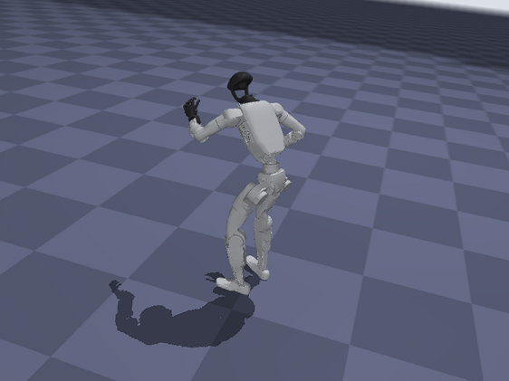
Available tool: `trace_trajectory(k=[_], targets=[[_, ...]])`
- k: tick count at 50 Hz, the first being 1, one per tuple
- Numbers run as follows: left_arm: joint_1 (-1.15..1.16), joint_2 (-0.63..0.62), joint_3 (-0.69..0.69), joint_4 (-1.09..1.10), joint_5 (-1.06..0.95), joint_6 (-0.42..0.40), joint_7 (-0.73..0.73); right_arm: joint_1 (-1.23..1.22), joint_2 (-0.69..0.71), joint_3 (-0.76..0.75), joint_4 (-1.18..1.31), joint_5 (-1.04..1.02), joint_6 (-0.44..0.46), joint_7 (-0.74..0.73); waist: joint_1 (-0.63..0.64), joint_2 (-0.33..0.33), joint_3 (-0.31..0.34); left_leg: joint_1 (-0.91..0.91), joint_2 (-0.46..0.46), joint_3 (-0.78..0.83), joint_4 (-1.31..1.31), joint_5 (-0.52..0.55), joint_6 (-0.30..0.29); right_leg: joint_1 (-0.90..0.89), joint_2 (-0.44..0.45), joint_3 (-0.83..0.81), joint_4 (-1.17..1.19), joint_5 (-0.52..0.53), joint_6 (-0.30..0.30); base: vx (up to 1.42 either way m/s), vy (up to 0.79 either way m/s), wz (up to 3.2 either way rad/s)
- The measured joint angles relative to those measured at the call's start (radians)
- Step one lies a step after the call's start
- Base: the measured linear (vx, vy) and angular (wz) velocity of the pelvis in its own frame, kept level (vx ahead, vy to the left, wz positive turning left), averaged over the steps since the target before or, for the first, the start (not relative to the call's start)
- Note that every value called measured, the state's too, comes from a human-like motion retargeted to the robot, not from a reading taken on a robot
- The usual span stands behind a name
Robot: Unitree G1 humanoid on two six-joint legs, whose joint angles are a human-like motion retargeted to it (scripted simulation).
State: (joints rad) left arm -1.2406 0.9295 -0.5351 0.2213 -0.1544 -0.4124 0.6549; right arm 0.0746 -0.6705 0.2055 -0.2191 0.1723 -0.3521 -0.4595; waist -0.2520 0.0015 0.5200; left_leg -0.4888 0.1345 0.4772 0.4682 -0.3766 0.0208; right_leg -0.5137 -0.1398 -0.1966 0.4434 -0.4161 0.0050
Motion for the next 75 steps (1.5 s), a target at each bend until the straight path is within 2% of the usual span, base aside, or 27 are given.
trace_trajectory(k=[2,3,8,10,13,15,17,19,22,25,28,31,37,42,45,48,50,52,54,57,58,60,62,65,69,72,75], targets=[[-0.058,0.049,-0.025,-0.079,-0.006,-0.008,-0.011,0.101,-0.003,-0.072,0.044,0.018,0.022,0.0,-0.02,0.013,-0.005,0.087,-0.02,0.057,-0.054,-0.016,-0.014,0.014,0.007,-0.059,-0.169,0.106,0.041,0.45,0.06,-1.26],[-0.068,0.066,-0.028,-0.128,0.016,-0.002,-0.02,0.152,0.004,-0.104,0.064,0.034,0.026,0.012,-0.027,0.017,-0.009,0.114,-0.014,0.091,-0.026,-0.032,-0.026,0.031,0.0,-0.133,-0.233,0.118,0.055,0.5,0.05,-1.48],[0.048,0.06,0.061,-0.418,0.104,0.034,-0.076,0.295,0.049,-0.195,0.124,0.066,0.053,0.067,0.011,0.005,-0.034,0.294,-0.04,0.295,-0.009,-0.101,-0.056,0.145,-0.046,-0.722,-0.335,0.13,0.114,0.5,0.02,-2.0],[0.192,0.027,0.145,-0.548,0.157,0.063,-0.109,0.34,0.056,-0.209,0.12,0.079,0.057,0.091,0.033,-0.018,-0.062,0.327,-0.031,0.371,0.114,-0.119,-0.032,0.182,-0.062,-0.789,-0.336,0.124,0.117,0.5,-0.05,-2.22],[0.42,-0.043,0.261,-0.675,0.246,0.075,-0.149,0.322,0.081,-0.148,0.131,0.123,0.056,0.113,0.085,-0.068,-0.063,0.322,0.055,0.388,0.439,-0.063,0.041,0.167,-0.082,-0.57,-0.243,0.07,0.079,0.44,-0.08,-2.89],[0.588,-0.113,0.333,-0.714,0.305,0.082,-0.148,0.256,0.104,-0.077,0.171,0.158,0.05,0.114,0.129,-0.077,-0.026,0.242,0.123,0.251,0.671,0.046,0.048,0.16,-0.06,-0.427,-0.144,0.021,0.027,0.34,0.01,-3.78],[0.776,-0.22,0.372,-0.675,0.34,0.088,-0.147,0.169,0.135,0.009,0.255,0.166,0.036,0.09,0.145,-0.083,-0.016,0.105,0.085,0.023,0.818,0.096,0.006,0.124,-0.027,-0.286,-0.048,-0.001,-0.015,0.26,0.08,-3.74],[0.907,-0.323,0.375,-0.536,0.348,0.103,-0.165,0.098,0.186,0.049,0.33,0.168,0.019,0.056,0.141,-0.095,-0.007,0.0,0.007,-0.165,0.926,0.078,-0.008,0.094,0.003,-0.157,0.022,-0.018,-0.039,0.23,0.08,-3.29],[1.015,-0.424,0.35,-0.253,0.279,0.121,-0.225,0.05,0.262,0.043,0.359,0.208,-0.011,0.021,0.132,-0.104,0.0,-0.106,-0.068,-0.342,1.036,0.086,0.03,0.1,0.077,0.019,0.016,-0.029,-0.089,0.21,0.05,-3.22],[1.126,-0.423,0.287,-0.095,0.117,0.09,-0.232,0.044,0.281,0.033,0.29,0.237,-0.03,0.03,0.121,-0.145,0.0,-0.168,-0.115,-0.435,1.082,0.08,0.092,0.103,0.142,0.194,0.015,0.002,-0.087,0.21,0.03,-3.52],[1.233,-0.336,0.224,-0.058,0.042,0.045,-0.247,0.039,0.239,0.003,0.195,0.212,-0.038,0.058,0.111,-0.207,0.0,-0.2,-0.168,-0.496,1.05,0.061,0.139,0.156,0.184,0.349,-0.055,0.073,-0.059,0.22,0.01,-3.54],[1.304,-0.25,0.175,-0.041,0.047,0.025,-0.289,0.037,0.203,-0.073,0.093,0.214,-0.052,0.071,0.138,-0.26,0.0,-0.22,-0.245,-0.544,0.956,0.042,0.155,0.232,0.188,0.463,-0.161,0.165,-0.008,0.25,0.0,-3.45],[1.502,-0.193,0.209,-0.021,-0.059,0.01,-0.39,-0.092,0.061,-0.293,-0.153,0.201,-0.091,0.044,0.28,-0.334,0.0,-0.27,-0.314,-0.525,0.686,0.013,0.158,0.372,0.147,0.481,-0.311,0.272,0.098,0.34,0.0,-3.2],[1.701,-0.099,0.289,-0.103,-0.169,-0.021,-0.484,-0.357,-0.153,-0.419,-0.37,0.121,-0.133,-0.056,0.405,-0.336,0.0,-0.286,-0.303,-0.42,0.325,0.008,0.14,0.483,0.132,0.642,-0.402,0.284,0.112,0.45,0.0,-2.34],[1.772,-0.043,0.321,-0.177,-0.216,-0.044,-0.518,-0.487,-0.229,-0.409,-0.462,0.061,-0.161,-0.114,0.463,-0.303,0.0,-0.241,-0.303,-0.38,0.033,0.009,0.094,0.537,0.155,0.725,-0.429,0.327,0.129,0.6,-0.03,-1.58],[1.752,-0.072,0.309,-0.196,-0.232,-0.061,-0.524,-0.5,-0.206,-0.335,-0.495,0.007,-0.166,-0.118,0.474,-0.258,0.0,-0.133,-0.278,-0.298,-0.141,0.029,0.068,0.598,0.209,0.747,-0.419,0.372,0.152,0.73,-0.03,-1.09],[1.689,-0.164,0.29,-0.165,-0.2,-0.079,-0.496,-0.447,-0.142,-0.258,-0.469,0.0,-0.158,-0.074,0.453,-0.22,0.0,-0.047,-0.236,-0.254,-0.162,0.011,0.089,0.619,0.261,0.697,-0.339,0.367,0.177,0.8,0.0,-1.03],[1.579,-0.296,0.286,-0.117,-0.075,-0.091,-0.412,-0.357,-0.054,-0.168,-0.375,0.034,-0.15,0.007,0.436,-0.196,0.0,-0.051,-0.158,-0.235,-0.013,-0.097,0.132,0.481,0.314,0.515,0.014,0.307,0.206,0.79,0.03,-1.35],[1.421,-0.406,0.293,-0.091,0.039,-0.052,-0.29,-0.254,0.009,-0.068,-0.222,0.059,-0.105,0.054,0.42,-0.203,0.0,-0.077,-0.093,-0.192,0.155,-0.193,0.149,0.272,0.238,0.289,0.431,0.234,0.143,0.74,0.06,-1.54],[1.098,-0.505,0.336,-0.08,0.209,0.036,-0.118,-0.088,0.012,0.07,0.031,0.038,-0.038,0.119,0.372,-0.194,-0.001,-0.046,-0.017,-0.128,0.296,-0.305,0.115,0.046,0.024,0.053,0.851,0.054,-0.048,0.77,0.12,-1.17],[0.97,-0.515,0.358,-0.083,0.269,0.063,-0.069,-0.028,-0.016,0.097,0.096,0.008,-0.03,0.152,0.342,-0.18,-0.006,-0.018,-0.004,-0.123,0.302,-0.33,0.094,-0.009,-0.009,0.027,0.919,0.008,-0.085,0.79,0.12,-0.49],[0.711,-0.496,0.401,-0.104,0.37,0.108,0.015,0.111,-0.093,0.11,0.166,-0.051,-0.032,0.216,0.263,-0.152,-0.016,0.043,0.007,-0.129,0.286,-0.345,0.052,-0.115,-0.011,0.027,0.971,-0.019,-0.095,0.82,0.07,0.0],[0.483,-0.406,0.42,-0.148,0.423,0.139,0.083,0.28,-0.167,0.067,0.162,-0.045,-0.04,0.262,0.164,-0.123,-0.04,0.09,0.012,-0.15,0.251,-0.313,0.011,-0.206,0.034,0.051,0.899,0.002,-0.058,0.89,0.0,0.39],[0.214,-0.199,0.392,-0.228,0.41,0.148,0.167,0.534,-0.231,-0.065,0.125,0.057,-0.026,0.316,0.014,-0.07,-0.079,0.162,0.022,-0.19,0.151,-0.208,-0.054,-0.276,0.071,0.032,0.622,0.03,-0.021,0.98,-0.07,0.47],[0.006,0.012,0.282,-0.341,0.193,0.048,0.236,0.782,-0.199,-0.272,0.109,0.181,0.044,0.327,-0.149,0.014,-0.088,0.297,0.002,-0.268,-0.033,0.003,-0.123,-0.172,0.065,-0.08,-0.062,0.127,0.031,1.11,-0.19,0.81],[-0.012,0.052,0.22,-0.428,0.066,-0.001,0.205,0.802,-0.117,-0.28,0.158,0.249,0.112,0.314,-0.219,0.053,-0.068,0.437,-0.027,-0.372,-0.148,0.122,-0.126,-0.071,0.057,-0.127,-0.402,0.186,0.097,1.21,-0.32,0.82],[0.084,-0.048,0.209,-0.47,0.04,-0.02,0.118,0.67,-0.014,-0.169,0.25,0.274,0.118,0.294,-0.181,0.074,-0.051,0.522,-0.049,-0.478,-0.144,0.214,-0.075,0.004,0.043,-0.192,-0.393,0.234,0.073,1.16,-0.36,-0.11]])
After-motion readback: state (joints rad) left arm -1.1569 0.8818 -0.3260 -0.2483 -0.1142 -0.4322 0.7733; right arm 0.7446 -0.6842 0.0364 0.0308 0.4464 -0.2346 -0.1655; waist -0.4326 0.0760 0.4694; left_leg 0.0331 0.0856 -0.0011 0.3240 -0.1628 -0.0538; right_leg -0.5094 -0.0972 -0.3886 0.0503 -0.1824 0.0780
